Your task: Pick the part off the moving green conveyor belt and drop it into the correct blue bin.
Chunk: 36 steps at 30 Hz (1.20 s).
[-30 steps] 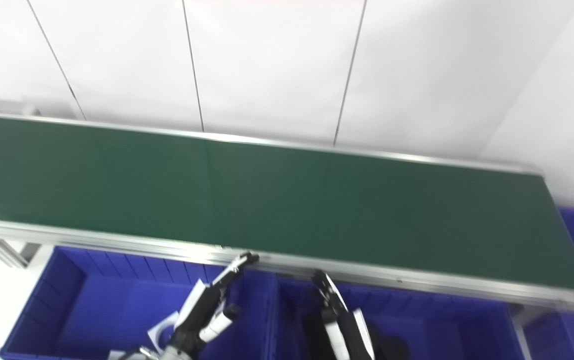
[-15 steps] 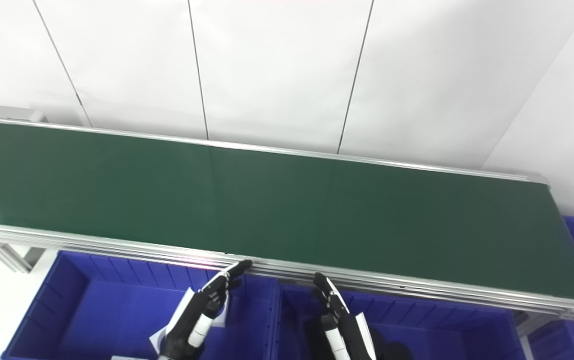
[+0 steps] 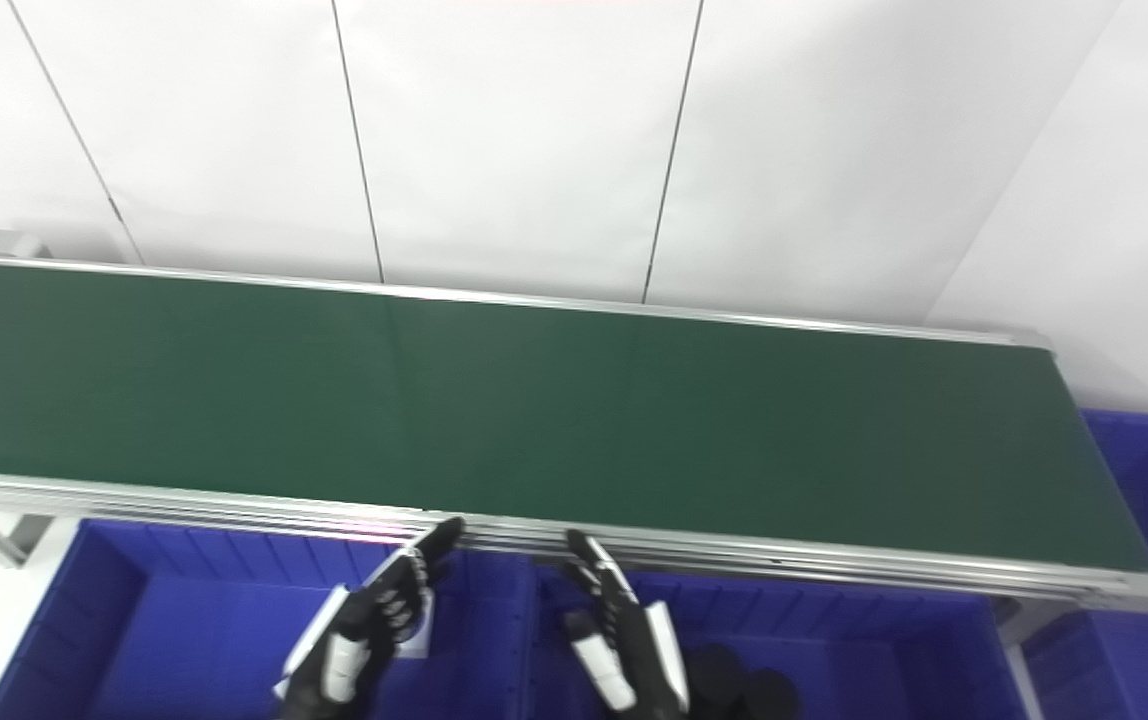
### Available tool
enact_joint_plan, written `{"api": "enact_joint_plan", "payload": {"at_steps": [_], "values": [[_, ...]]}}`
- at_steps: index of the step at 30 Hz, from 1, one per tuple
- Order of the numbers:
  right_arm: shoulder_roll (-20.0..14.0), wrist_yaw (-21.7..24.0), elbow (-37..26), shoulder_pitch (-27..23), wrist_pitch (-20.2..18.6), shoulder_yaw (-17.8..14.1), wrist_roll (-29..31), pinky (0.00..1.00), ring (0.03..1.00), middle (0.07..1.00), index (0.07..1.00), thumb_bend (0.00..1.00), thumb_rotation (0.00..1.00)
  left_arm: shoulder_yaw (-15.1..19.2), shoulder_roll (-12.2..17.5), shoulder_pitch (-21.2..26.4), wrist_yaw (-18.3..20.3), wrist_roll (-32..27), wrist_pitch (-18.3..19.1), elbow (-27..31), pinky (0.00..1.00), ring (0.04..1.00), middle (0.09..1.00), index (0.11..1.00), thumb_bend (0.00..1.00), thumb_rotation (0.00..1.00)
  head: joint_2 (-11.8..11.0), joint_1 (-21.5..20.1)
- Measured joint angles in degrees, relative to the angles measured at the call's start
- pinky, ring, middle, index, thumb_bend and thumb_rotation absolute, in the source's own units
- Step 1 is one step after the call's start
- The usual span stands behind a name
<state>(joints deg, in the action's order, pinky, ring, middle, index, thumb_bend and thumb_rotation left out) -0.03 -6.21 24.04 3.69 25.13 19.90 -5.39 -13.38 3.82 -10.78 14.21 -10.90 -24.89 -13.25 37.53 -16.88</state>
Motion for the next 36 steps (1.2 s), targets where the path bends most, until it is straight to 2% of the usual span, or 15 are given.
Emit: {"api": "enact_joint_plan", "payload": {"at_steps": [6, 7, 10, 16, 21, 22, 30, 32, 36], "values": [[-0.5, -1.1, -0.5, 0.0, 0.0, 0.9, 0.1, 0.92, 0.871, 0.924, 0.902, 0.82, 0.95, 0.0, -0.7, -0.1, 1.3, -0.5, 0.4, 1.2, 1.0, 0.99, 0.955, 0.901, 0.88, 1.0, 0.9, 1.7], [-0.6, -1.1, -0.8, 0.1, 0.0, 0.9, 0.2, 0.93, 0.871, 0.924, 0.902, 0.82, 0.95, 0.0, -0.8, -0.2, 1.4, -0.5, 0.5, 1.6, 1.0, 0.988, 0.952, 0.902, 0.88, 1.0, 1.9, 3.9], [-1.4, -0.7, -2.5, 0.5, 0.0, 0.8, 1.2, 0.93, 0.87, 0.922, 0.904, 0.81, 0.96, 0.1, -1.3, -0.6, 1.4, -0.1, 0.6, 2.3, 1.0, 0.981, 0.95, 0.896, 0.88, 1.0, 2.6, 5.8], [-3.0, -0.2, -4.1, 1.0, 0.0, 0.3, 1.5, 0.92, 0.863, 0.911, 0.906, 0.78, 0.96, 1.6, -3.6, -0.8, 0.6, 0.1, 0.8, 2.3, 1.0, 0.995, 0.961, 0.907, 0.85, 1.0, 3.5, 6.5], [-3.2, 0.2, -4.2, 1.3, 0.0, 0.2, 1.5, 0.93, 0.864, 0.91, 0.911, 0.78, 0.95, 2.7, -4.5, -0.9, 0.4, 0.1, 1.3, 2.3, 1.0, 0.998, 0.959, 0.894, 0.86, 1.0, 3.8, 7.6], [-3.3, 0.3, -4.2, 1.2, 0.0, 0.2, 1.5, 0.93, 0.866, 0.907, 0.908, 0.78, 0.96, 2.7, -4.5, -0.9, 0.4, 0.1, 1.6, 2.3, 1.0, 0.999, 0.96, 0.895, 0.86, 1.0, 3.4, 5.1], [-3.0, 0.0, -4.0, 1.2, 0.0, 0.8, 0.6, 0.91, 0.853, 0.914, 0.897, 0.82, 0.94, 3.4, -4.4, -1.0, 0.7, 0.0, 2.2, 2.4, 1.0, 0.983, 0.952, 0.897, 0.87, 1.0, 2.0, 1.1], [-2.3, -0.2, -3.8, 1.2, 0.0, 0.9, 0.7, 0.91, 0.855, 0.917, 0.9, 0.83, 0.94, 3.7, -4.3, -1.2, 0.8, -0.7, 2.3, 2.4, 1.0, 0.985, 0.956, 0.905, 0.88, 1.0, 1.0, -2.4], [-1.6, -1.9, -3.0, 1.1, 0.0, 1.9, -0.8, 0.9, 0.869, 0.915, 0.897, 0.84, 0.95, 4.4, -3.2, -1.5, 1.6, -1.7, 2.4, 2.4, 1.0, 0.997, 0.964, 0.917, 0.88, 1.0, 0.0, -5.7]]}}
